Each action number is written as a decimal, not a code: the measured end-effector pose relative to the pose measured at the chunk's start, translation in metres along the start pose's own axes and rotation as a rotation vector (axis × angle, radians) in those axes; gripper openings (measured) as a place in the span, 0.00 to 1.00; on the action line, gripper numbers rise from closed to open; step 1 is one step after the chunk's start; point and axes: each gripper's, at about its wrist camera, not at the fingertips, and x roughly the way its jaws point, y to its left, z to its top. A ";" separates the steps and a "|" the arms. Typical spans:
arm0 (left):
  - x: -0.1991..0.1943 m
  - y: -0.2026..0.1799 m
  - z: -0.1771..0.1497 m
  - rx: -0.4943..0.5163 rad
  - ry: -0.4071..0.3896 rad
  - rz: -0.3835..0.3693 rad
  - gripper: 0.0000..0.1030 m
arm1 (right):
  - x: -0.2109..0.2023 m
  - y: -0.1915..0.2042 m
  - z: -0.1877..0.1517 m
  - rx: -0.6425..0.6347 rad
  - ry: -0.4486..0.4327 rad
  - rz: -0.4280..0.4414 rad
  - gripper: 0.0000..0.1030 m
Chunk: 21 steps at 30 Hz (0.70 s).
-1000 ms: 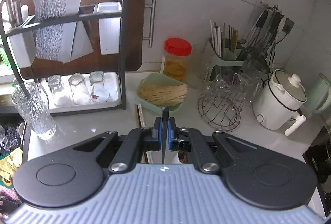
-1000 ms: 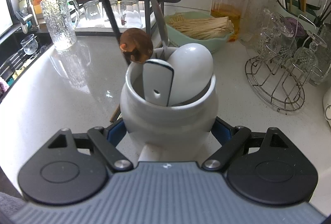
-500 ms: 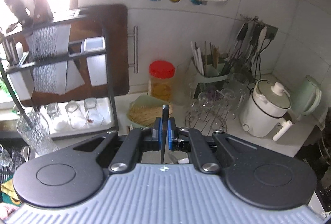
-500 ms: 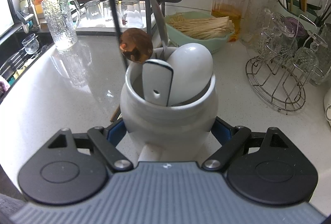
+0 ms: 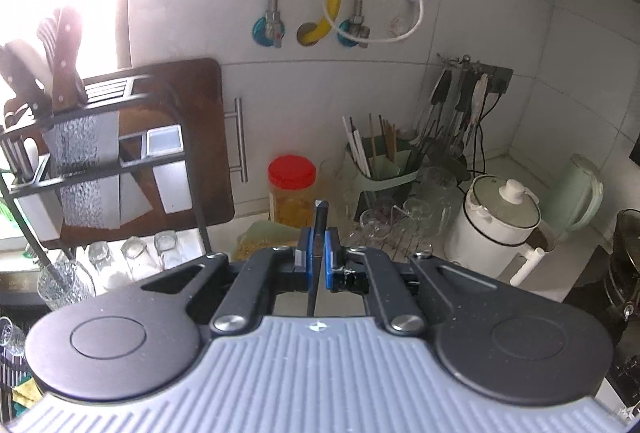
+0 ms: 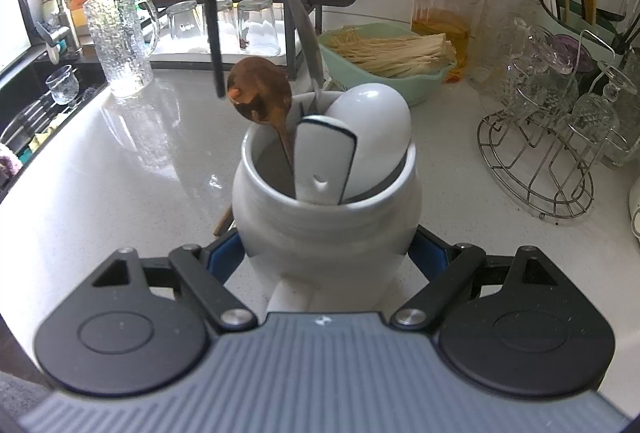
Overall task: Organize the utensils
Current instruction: 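Carry the black chopstick over the mug and lower it in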
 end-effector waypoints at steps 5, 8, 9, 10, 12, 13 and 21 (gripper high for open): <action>-0.003 -0.004 0.004 -0.005 -0.008 -0.015 0.06 | 0.000 -0.002 0.000 -0.001 -0.002 0.004 0.87; 0.000 -0.005 0.002 -0.008 -0.002 -0.024 0.06 | 0.000 -0.002 0.000 -0.002 -0.003 0.005 0.87; 0.003 -0.005 0.001 -0.010 0.002 -0.028 0.06 | 0.000 -0.002 0.000 -0.002 -0.004 0.005 0.87; 0.005 -0.005 -0.001 -0.011 0.004 -0.033 0.06 | 0.000 -0.002 0.001 -0.002 -0.004 0.006 0.87; 0.010 -0.004 -0.005 -0.017 0.008 -0.049 0.06 | 0.001 -0.002 0.001 -0.003 -0.005 0.006 0.87; 0.012 -0.004 -0.008 -0.023 0.007 -0.054 0.06 | 0.001 -0.002 0.001 -0.003 -0.006 0.007 0.87; 0.049 0.002 -0.025 -0.027 0.132 -0.079 0.06 | 0.000 -0.002 0.001 -0.003 -0.007 0.007 0.87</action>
